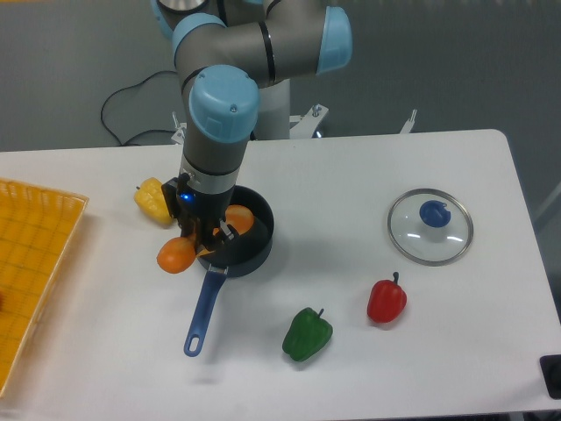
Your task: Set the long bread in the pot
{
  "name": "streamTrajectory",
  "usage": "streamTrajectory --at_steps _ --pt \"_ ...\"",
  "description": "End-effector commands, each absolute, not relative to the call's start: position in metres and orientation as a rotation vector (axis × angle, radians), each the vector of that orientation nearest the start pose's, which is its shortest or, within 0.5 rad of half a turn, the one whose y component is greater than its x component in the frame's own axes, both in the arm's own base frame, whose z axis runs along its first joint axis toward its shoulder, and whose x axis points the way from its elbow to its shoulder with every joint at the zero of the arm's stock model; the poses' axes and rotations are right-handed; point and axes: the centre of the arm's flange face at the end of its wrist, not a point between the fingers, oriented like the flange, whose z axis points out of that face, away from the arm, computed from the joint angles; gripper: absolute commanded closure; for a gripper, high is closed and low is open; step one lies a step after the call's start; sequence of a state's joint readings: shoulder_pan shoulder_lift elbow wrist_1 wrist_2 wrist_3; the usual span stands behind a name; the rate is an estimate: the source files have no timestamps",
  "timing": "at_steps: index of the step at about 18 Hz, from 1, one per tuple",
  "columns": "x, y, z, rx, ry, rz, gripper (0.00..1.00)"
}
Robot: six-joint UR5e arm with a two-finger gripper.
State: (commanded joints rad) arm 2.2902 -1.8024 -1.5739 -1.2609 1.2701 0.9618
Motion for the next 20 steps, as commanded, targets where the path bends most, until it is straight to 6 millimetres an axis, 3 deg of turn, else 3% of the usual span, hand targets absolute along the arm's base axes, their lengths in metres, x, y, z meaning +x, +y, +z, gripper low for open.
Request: streamTrajectory --at_steps 20 --pt "-0.2620 0.5475 0.3919 -2.839 0.395 -0.218 0.65"
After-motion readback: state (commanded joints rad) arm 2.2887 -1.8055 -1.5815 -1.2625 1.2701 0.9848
